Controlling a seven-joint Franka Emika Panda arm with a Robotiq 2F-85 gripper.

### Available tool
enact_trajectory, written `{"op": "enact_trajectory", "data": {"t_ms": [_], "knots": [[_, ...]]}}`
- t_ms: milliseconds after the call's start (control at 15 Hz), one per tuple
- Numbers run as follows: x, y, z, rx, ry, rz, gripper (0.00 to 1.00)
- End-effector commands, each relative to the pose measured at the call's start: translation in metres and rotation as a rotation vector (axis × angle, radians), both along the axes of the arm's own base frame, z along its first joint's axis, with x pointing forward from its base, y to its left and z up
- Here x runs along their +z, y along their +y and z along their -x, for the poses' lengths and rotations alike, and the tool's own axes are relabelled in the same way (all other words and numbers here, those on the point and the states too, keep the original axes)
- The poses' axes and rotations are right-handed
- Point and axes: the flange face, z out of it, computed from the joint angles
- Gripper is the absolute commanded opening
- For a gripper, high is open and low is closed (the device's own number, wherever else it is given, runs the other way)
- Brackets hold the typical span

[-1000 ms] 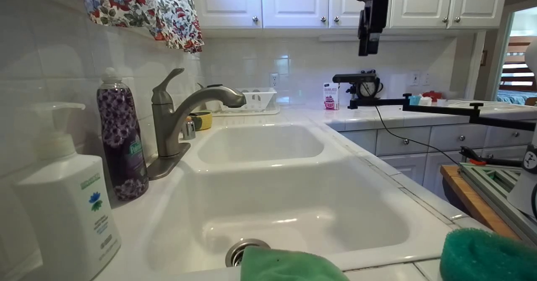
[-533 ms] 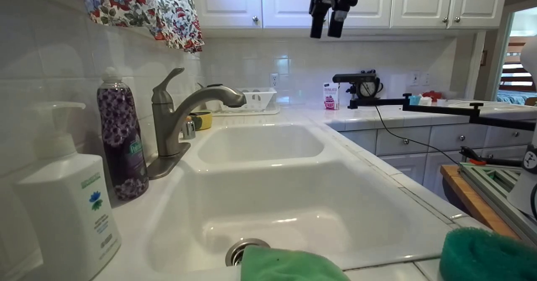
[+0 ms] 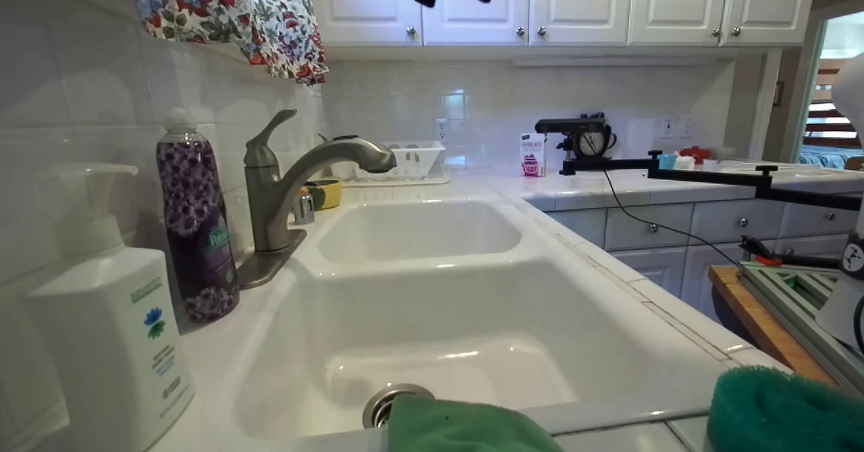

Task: Push down on the white bottle

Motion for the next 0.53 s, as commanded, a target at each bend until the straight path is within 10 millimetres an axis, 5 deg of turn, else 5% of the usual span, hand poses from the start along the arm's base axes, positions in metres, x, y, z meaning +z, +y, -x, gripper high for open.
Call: {"op": "enact_trajectory", "data": {"t_ms": [0,467], "knots": [[0.007,0.0109,-0.0005,0.046,-0.008,-0.016,1.0],[0.008,0.0122,-0.0021,0.05,-0.008,-0.021,1.0]]}}
